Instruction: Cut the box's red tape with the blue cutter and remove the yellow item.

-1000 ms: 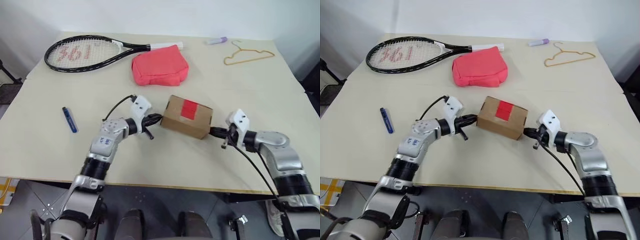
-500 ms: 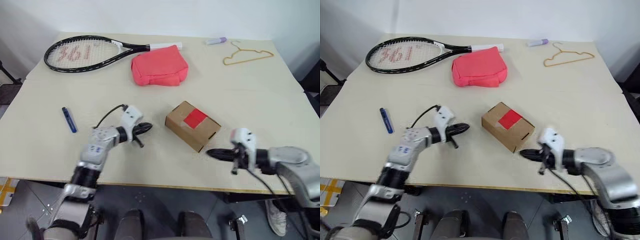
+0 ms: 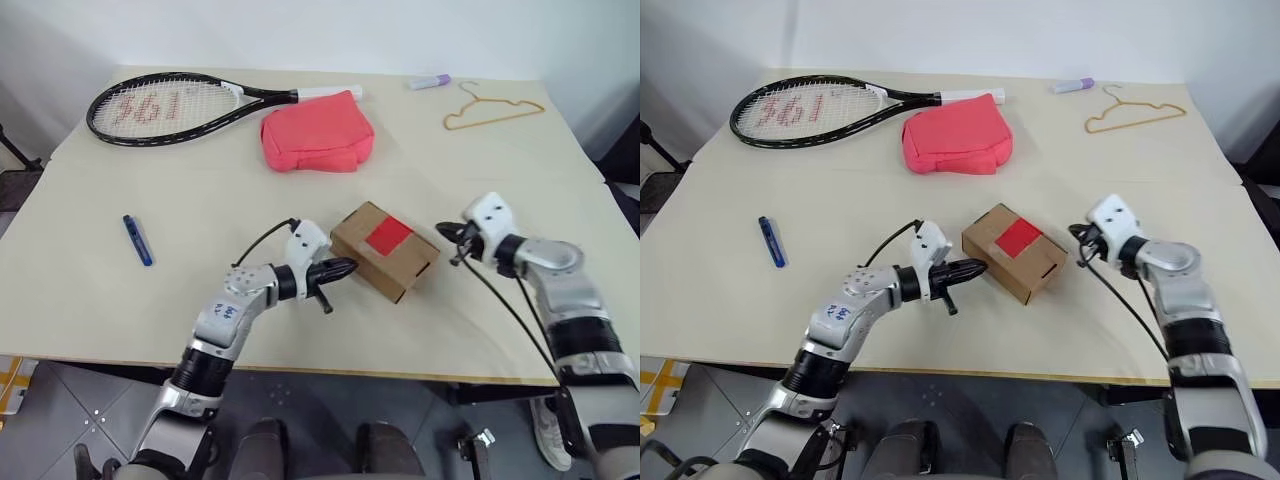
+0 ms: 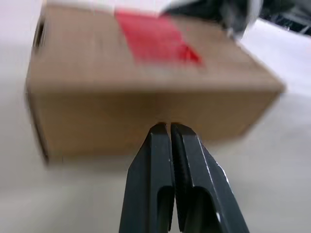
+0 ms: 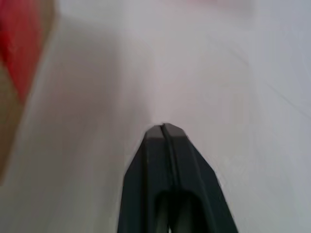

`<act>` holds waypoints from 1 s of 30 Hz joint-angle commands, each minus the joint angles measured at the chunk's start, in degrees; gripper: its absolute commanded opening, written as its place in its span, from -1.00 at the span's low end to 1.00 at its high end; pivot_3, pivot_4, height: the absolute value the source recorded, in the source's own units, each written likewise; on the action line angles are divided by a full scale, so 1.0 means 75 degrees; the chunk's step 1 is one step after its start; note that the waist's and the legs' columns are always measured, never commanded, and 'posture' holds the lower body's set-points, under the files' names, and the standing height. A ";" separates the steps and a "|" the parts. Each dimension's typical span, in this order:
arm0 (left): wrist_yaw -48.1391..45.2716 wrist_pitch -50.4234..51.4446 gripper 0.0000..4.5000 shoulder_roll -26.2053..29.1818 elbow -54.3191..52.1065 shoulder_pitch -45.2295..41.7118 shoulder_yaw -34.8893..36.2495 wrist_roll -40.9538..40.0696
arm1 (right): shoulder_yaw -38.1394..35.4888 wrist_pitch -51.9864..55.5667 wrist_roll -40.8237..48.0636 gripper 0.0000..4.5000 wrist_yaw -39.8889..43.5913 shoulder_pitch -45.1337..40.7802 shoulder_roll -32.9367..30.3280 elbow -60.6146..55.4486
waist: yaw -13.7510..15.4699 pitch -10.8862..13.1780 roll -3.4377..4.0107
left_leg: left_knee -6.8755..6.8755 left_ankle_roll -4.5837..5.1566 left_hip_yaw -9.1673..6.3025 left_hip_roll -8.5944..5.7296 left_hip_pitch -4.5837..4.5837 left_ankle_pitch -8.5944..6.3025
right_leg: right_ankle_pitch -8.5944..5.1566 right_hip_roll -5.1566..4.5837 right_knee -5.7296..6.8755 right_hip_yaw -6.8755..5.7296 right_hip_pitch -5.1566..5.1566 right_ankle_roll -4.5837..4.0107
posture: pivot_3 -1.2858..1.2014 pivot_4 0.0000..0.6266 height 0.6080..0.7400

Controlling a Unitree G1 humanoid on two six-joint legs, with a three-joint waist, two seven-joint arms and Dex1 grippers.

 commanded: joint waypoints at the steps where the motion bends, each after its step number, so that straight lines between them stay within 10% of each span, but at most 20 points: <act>1: 0.0072 -0.0185 -0.94 -0.0065 -0.0021 -0.0029 -0.0208 0.0204 | -0.0111 -0.0662 0.0306 -1.00 0.1061 -0.0442 0.0136 0.0779 | -0.0015 0.0000 0.0000 | 0.0000 0.0000 0.0000 0.0000 0.0000 0.0000 | 0.0000 0.0000 0.0000 0.0000 0.0000 0.0000 | 0.03 -0.52 1.00; 14: -0.0424 0.0661 -0.94 0.1030 -0.1883 0.1156 0.0035 -0.0321 | 0.0092 -0.0210 0.0466 -1.00 0.2418 0.0012 0.0488 -0.0457 | -0.0028 0.0002 0.0004 | 0.0002 0.0000 -0.0013 0.0003 0.0002 0.0000 | 0.0000 0.0001 0.0010 -0.0001 0.0001 0.0000 | 0.03 -0.52 1.00; 30: -0.0246 0.0505 -0.94 0.0661 -0.1676 0.1151 -0.0346 -0.0146 | 0.0273 0.0276 0.0361 -1.00 0.2111 0.0442 0.0700 -0.1436 | -0.0005 0.0002 0.0004 | 0.0009 -0.0001 -0.0014 0.0000 0.0001 -0.0001 | 0.0000 0.0000 0.0010 0.0000 0.0006 0.0000 | 0.03 -0.52 1.00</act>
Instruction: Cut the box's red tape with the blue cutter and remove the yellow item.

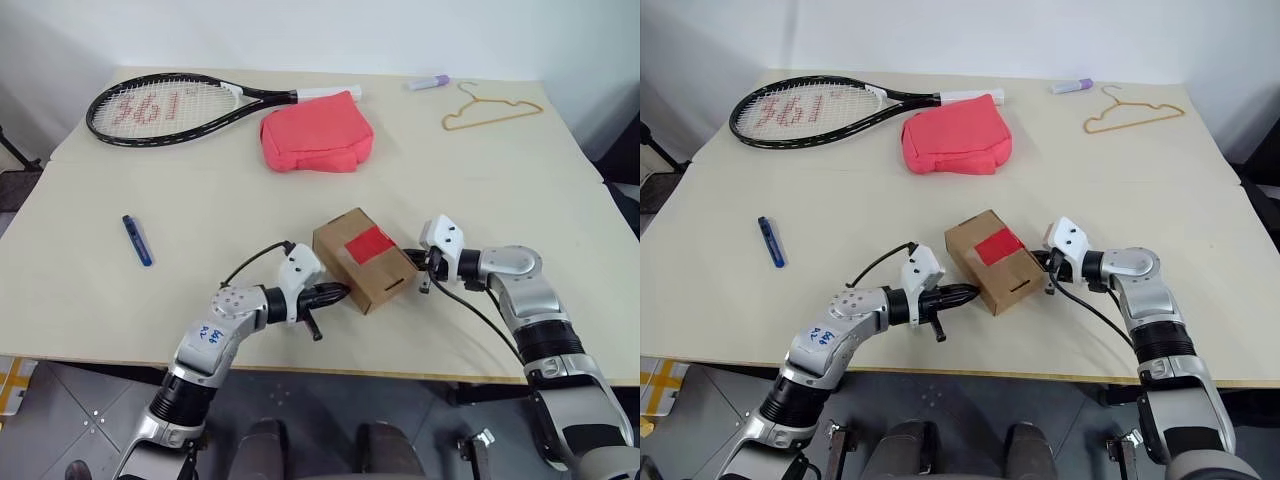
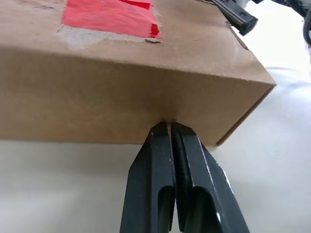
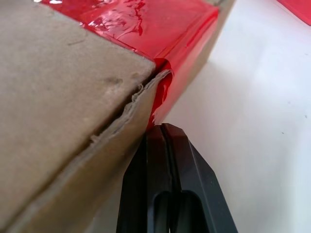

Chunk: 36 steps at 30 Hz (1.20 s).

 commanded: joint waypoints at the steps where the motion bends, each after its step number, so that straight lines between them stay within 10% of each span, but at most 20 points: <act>1: -0.0009 -0.0206 -0.94 -0.0031 -0.0209 0.0011 -0.0091 -0.0007 | 0.0031 -0.0144 0.0013 -1.00 -0.0021 -0.0006 0.0024 -0.0178 | 0.0000 0.0000 0.0000 | 0.0000 0.0000 0.0000 0.0000 0.0000 0.0000 | 0.0000 0.0000 0.0000 0.0000 0.0000 0.0000 | 0.03 -0.52 1.00; 10: 0.0350 -0.0375 -0.95 0.0583 -0.0768 0.0931 0.0736 0.0018 | -0.0661 -0.0414 0.0554 -0.84 0.0280 0.0228 -0.0609 0.0230 | -0.0016 0.0001 0.0001 | -0.0004 0.0000 0.0000 0.0001 0.0001 0.0000 | 0.0000 0.0000 0.0000 0.0000 -0.0002 0.0000 | 0.03 -0.52 1.00; 18: 0.1308 -0.2338 -0.02 0.0641 -0.1957 0.4107 0.5795 -0.1110 | -0.2720 0.1527 0.3857 0.29 0.0094 0.2004 -0.0926 -0.4031 | -0.0042 0.0006 0.0009 | -0.0028 -0.0001 -0.0008 0.0012 0.0007 -0.0003 | -0.0002 0.0003 -0.0017 -0.0011 0.0001 -0.0004 | 0.03 -0.52 1.00; 25: 0.2609 -0.2607 0.91 0.0070 -0.0992 0.5522 0.8862 -0.2037 | -0.2094 0.1543 0.4403 0.30 -0.0285 0.3303 -0.0287 -0.7163 | 0.0040 -0.0005 -0.0009 | 0.0000 0.0030 -0.0005 0.0011 0.0014 -0.0042 | -0.0002 -0.0001 -0.0057 -0.0001 0.0027 -0.0004 | 0.03 -0.52 1.00; 31: 0.2486 -0.2982 1.00 0.0320 -0.0321 0.6155 0.9463 -0.2133 | -0.1581 0.0800 0.3914 0.99 0.0024 0.3384 -0.0141 -0.7399 | 0.0038 -0.0017 -0.0029 | 0.0000 0.0031 -0.0001 0.0009 0.0014 -0.0044 | -0.0002 0.0000 -0.0058 -0.0001 0.0021 -0.0004 | 0.03 -0.52 1.00; 36: 0.2557 -0.2211 1.00 0.0441 -0.1481 0.5823 0.8319 -0.2505 | -0.1760 0.0509 0.3728 0.99 0.0483 0.3512 -0.0603 -0.6964 | 0.0124 -0.0021 -0.0037 | 0.0000 0.0032 -0.0001 0.0011 0.0014 -0.0045 | -0.0002 0.0000 -0.0060 0.0000 0.0023 -0.0004 | 0.03 -0.52 1.00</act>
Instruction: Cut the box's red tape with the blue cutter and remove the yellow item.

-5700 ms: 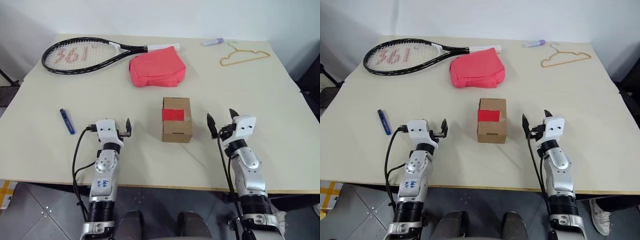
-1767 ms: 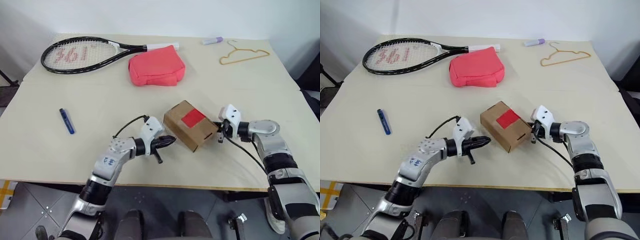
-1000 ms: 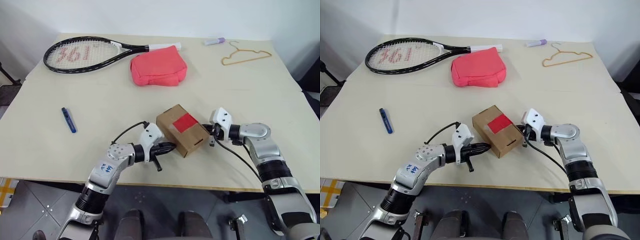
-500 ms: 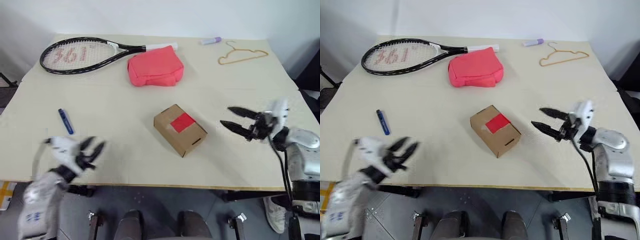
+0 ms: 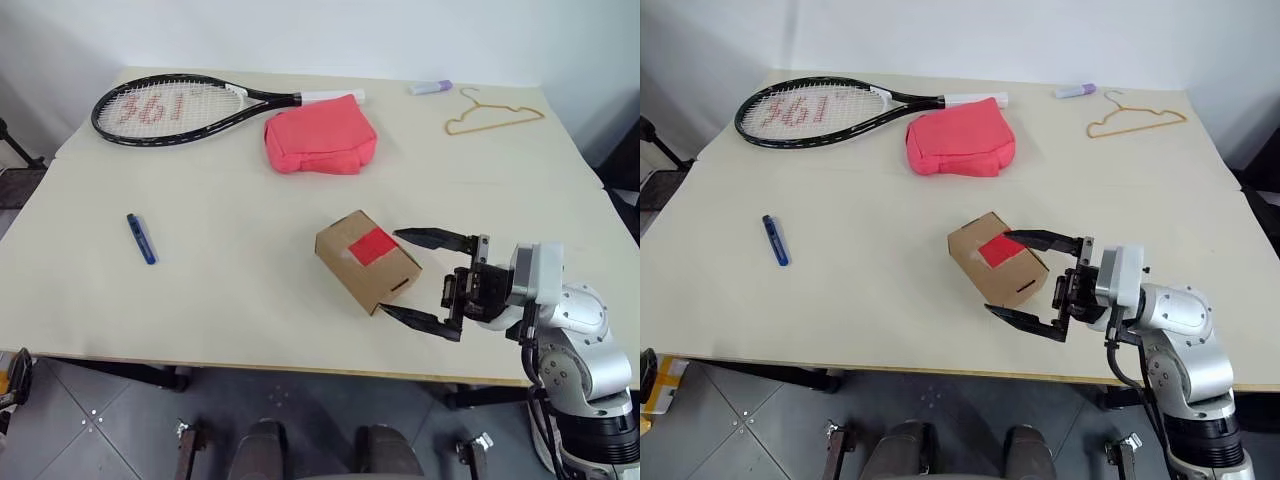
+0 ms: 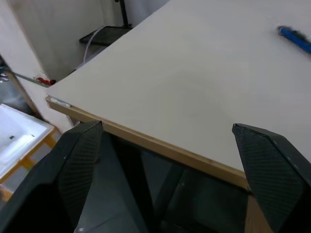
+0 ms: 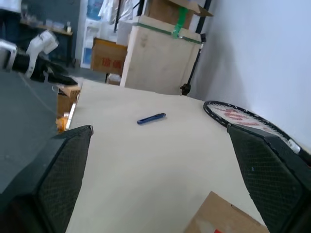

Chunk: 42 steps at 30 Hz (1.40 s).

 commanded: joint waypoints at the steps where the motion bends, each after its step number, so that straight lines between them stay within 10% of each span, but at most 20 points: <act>1: 0.0682 0.0936 1.00 0.0230 -0.1350 -0.0577 -0.1161 -0.0095 | -0.0353 -0.0006 0.0146 0.99 0.0283 0.0175 -0.0445 0.0165 | 0.0076 0.0002 0.0003 | 0.0000 0.0000 0.0000 0.0000 0.0000 0.0000 | 0.0000 -0.0001 0.0000 0.0001 0.0001 0.0000 | 0.03 -0.52 1.00; 13: 0.5005 0.5117 1.00 0.0007 -0.1397 -0.5101 -0.3148 0.1039 | -0.0424 0.1066 0.0794 0.99 -0.0274 0.0322 -0.0853 -0.0384 | -0.0047 -0.0002 -0.0004 | 0.0007 -0.0011 -0.0001 -0.0002 0.0003 0.0003 | 0.0002 0.0002 0.0059 0.0007 -0.0010 0.0001 | 0.03 -0.52 1.00; 33: 0.5812 0.4796 1.00 -0.0604 0.2708 -0.7238 -0.3524 0.2378 | -0.0414 0.1782 0.1166 0.99 -0.1104 0.0311 -0.0810 -0.1159 | 0.0100 -0.0004 -0.0001 | 0.0014 -0.0016 0.0001 -0.0007 0.0005 0.0005 | 0.0004 0.0002 0.0060 0.0005 -0.0008 0.0005 | 0.03 -0.52 1.00; 42: 0.5924 0.4825 -0.12 -0.0790 0.2793 -0.6962 -0.3363 0.2483 | -0.0501 0.1706 0.1019 1.00 -0.1264 0.0429 -0.0800 -0.1199 | 0.0093 -0.0053 0.0084 | 0.0011 -0.0015 0.0010 -0.0008 0.0011 0.0005 | 0.0005 0.0000 0.0059 0.0010 -0.0006 0.0006 | 0.03 -0.52 1.00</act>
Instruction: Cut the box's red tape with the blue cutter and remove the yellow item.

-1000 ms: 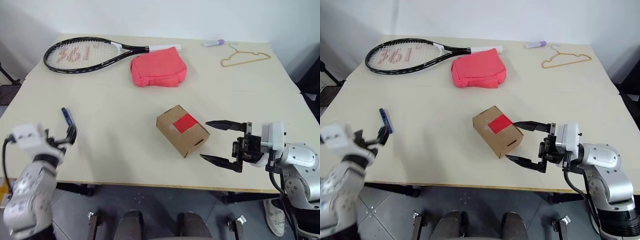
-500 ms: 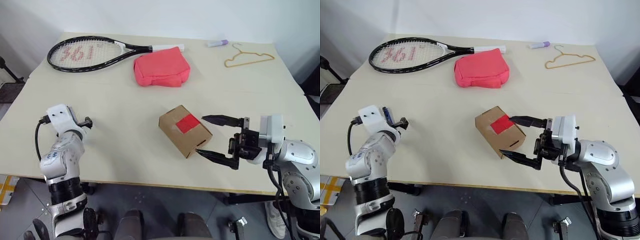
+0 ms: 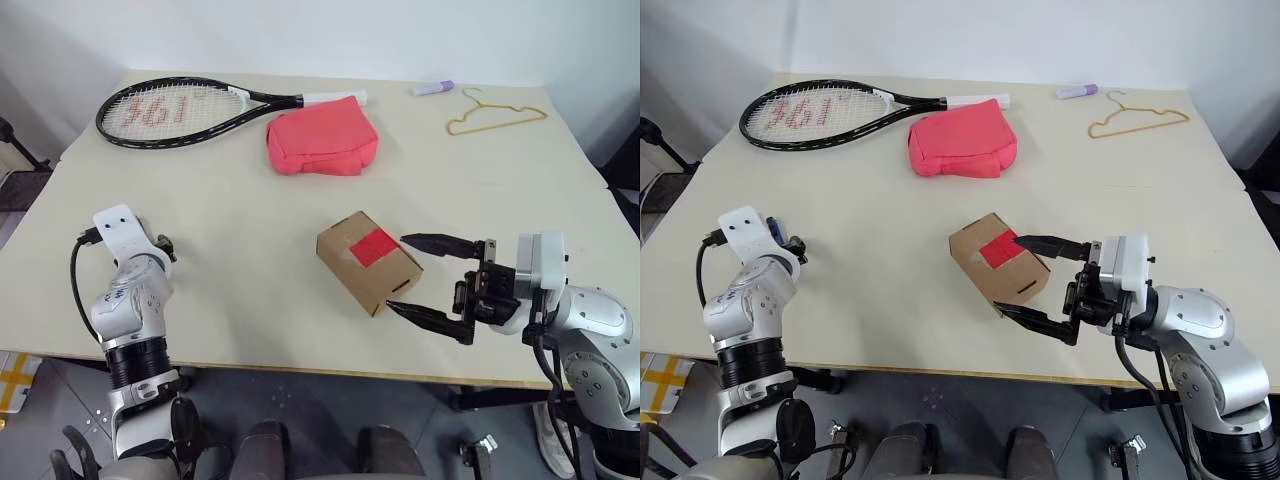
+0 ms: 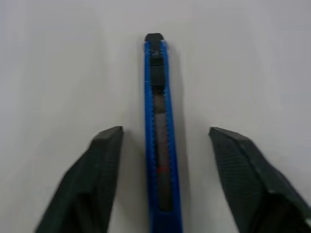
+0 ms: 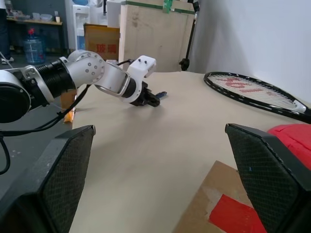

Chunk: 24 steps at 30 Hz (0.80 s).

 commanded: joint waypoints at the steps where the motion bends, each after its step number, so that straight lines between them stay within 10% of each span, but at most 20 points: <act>1: 0.0032 0.0335 -0.25 -0.0236 0.0387 0.0448 0.0139 0.0041 | -0.0231 -0.0125 0.0003 1.00 -0.0097 0.0042 -0.0069 -0.0292 | 0.0001 -0.0014 0.0023 | 0.0000 0.0000 0.0000 -0.0001 0.0000 0.0000 | 0.0000 0.0000 0.0000 0.0000 0.0000 0.0000 | 0.03 -0.52 1.00; 6: -0.0430 0.0111 -0.81 -0.0399 -0.0292 0.1024 0.0080 -0.0147 | -0.0335 -0.0178 -0.0059 1.00 -0.0157 0.0074 -0.0127 -0.0259 | -0.0023 -0.0028 0.0048 | -0.0003 0.0000 0.0007 -0.0001 0.0007 0.0000 | 0.0000 0.0000 -0.0001 0.0005 0.0002 0.0000 | 0.03 -0.52 1.00; 11: -0.2958 -0.1571 -0.81 0.0490 -0.1204 0.1634 -0.0444 -0.0600 | -0.0372 -0.0227 -0.0279 1.00 -0.0209 0.0031 -0.0266 -0.0291 | -0.0009 -0.0027 0.0047 | -0.0007 0.0000 0.0013 0.0000 0.0010 -0.0001 | 0.0000 0.0000 -0.0002 0.0008 -0.0002 0.0000 | 0.03 -0.52 1.00; 18: -0.9907 -0.4088 -0.81 0.3615 -0.2614 0.3986 -0.1483 -0.1702 | -0.0825 0.0243 0.0236 1.00 0.0192 0.0513 -0.0975 -0.0661 | -0.0019 0.0000 0.0007 | -0.0016 -0.0006 0.0022 0.0005 -0.0017 -0.0007 | -0.0003 0.0005 -0.0033 0.0003 -0.0023 -0.0005 | 0.03 -0.52 1.00; 24: -1.1957 -0.6124 -0.81 0.4539 -0.2414 0.3621 -0.3846 -0.0359 | -0.1121 0.1201 0.0469 1.00 0.0575 0.1685 -0.2029 -0.1210 | 0.0089 0.0003 0.0035 | -0.0033 0.0005 0.0036 0.0003 -0.0015 -0.0013 | -0.0003 0.0003 -0.0099 0.0002 -0.0014 -0.0006 | 0.03 -0.52 1.00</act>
